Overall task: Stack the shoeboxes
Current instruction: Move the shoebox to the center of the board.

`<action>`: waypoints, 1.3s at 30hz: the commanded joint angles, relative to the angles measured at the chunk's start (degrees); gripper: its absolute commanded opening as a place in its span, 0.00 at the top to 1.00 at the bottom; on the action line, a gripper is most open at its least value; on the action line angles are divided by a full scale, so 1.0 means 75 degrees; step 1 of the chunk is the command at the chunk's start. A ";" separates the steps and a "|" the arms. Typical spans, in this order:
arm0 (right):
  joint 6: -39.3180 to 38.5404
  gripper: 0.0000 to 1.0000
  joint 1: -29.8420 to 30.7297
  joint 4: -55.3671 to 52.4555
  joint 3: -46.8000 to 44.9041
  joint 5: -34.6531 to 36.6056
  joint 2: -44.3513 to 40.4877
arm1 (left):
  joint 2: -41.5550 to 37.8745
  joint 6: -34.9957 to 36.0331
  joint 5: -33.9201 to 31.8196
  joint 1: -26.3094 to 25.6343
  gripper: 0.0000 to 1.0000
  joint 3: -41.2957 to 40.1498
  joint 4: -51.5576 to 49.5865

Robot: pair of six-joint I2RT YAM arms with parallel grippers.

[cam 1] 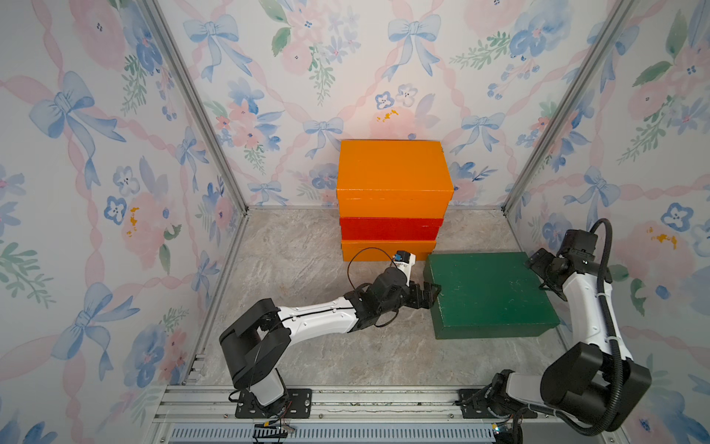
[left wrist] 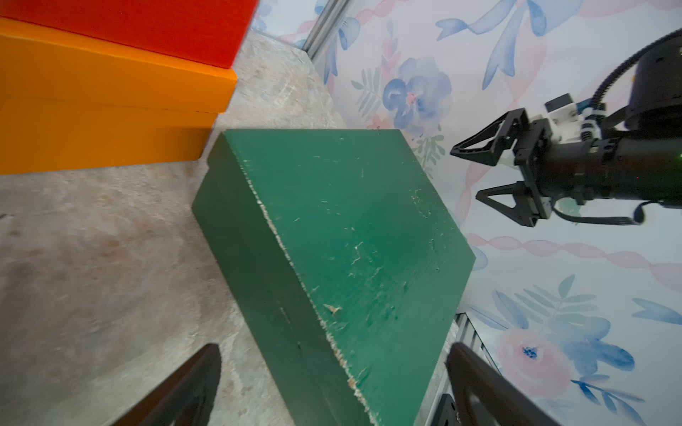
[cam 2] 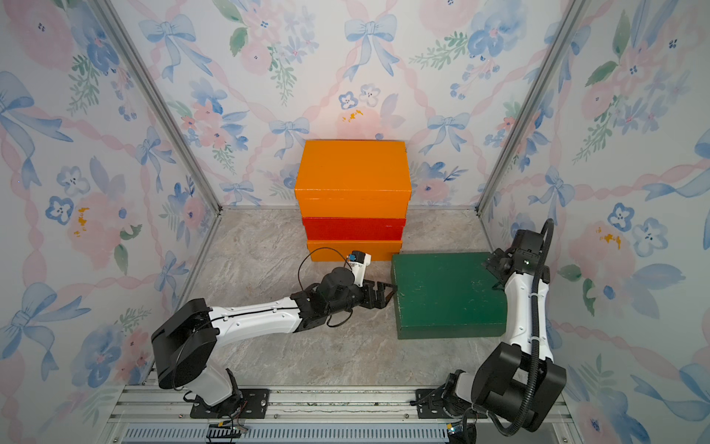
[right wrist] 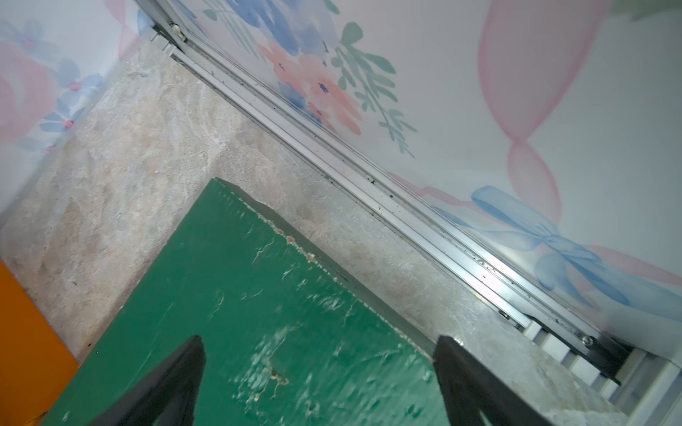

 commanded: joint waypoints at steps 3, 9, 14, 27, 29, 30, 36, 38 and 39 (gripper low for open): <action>-0.0126 0.03 -0.0270 0.0223 -0.0085 -0.0081 0.0620 | 0.0490 -0.0409 0.0057 -0.0125 0.02 0.0306 0.0265; -0.0006 0.03 -0.0280 0.0609 -0.0269 -0.0520 0.1037 | 0.0727 -0.0523 0.0043 -0.0148 0.02 0.0324 0.0308; -0.0106 0.03 -0.0077 0.0854 -0.0517 -0.0893 0.1078 | 0.0856 -0.0465 -0.0035 -0.0120 0.02 0.0368 0.0309; -0.0331 0.03 0.1272 0.0959 -0.1105 -0.0945 0.0734 | 0.1150 -0.0400 0.0169 0.0309 0.02 0.0327 0.0302; -0.0351 0.03 0.1545 0.0938 -0.1210 -0.0874 0.0617 | 0.1115 -0.0411 0.0159 0.0347 0.02 0.0239 0.0310; -0.0368 0.03 0.1728 0.0941 -0.1267 -0.0821 0.0546 | 0.1091 -0.0420 0.0149 0.0368 0.02 0.0171 0.0309; -0.0215 0.03 0.2665 0.1006 -0.1605 -0.0721 0.0278 | 0.0761 -0.0464 0.0072 0.0522 0.02 -0.0341 0.0314; -0.0129 0.03 0.2910 0.1084 -0.1752 -0.0763 0.0179 | 0.0591 -0.0476 0.0000 0.0580 0.02 -0.0545 0.0320; -0.0108 0.03 0.3072 0.1123 -0.1811 -0.0755 0.0123 | 0.0510 -0.0482 -0.0025 0.0608 0.02 -0.0640 0.0312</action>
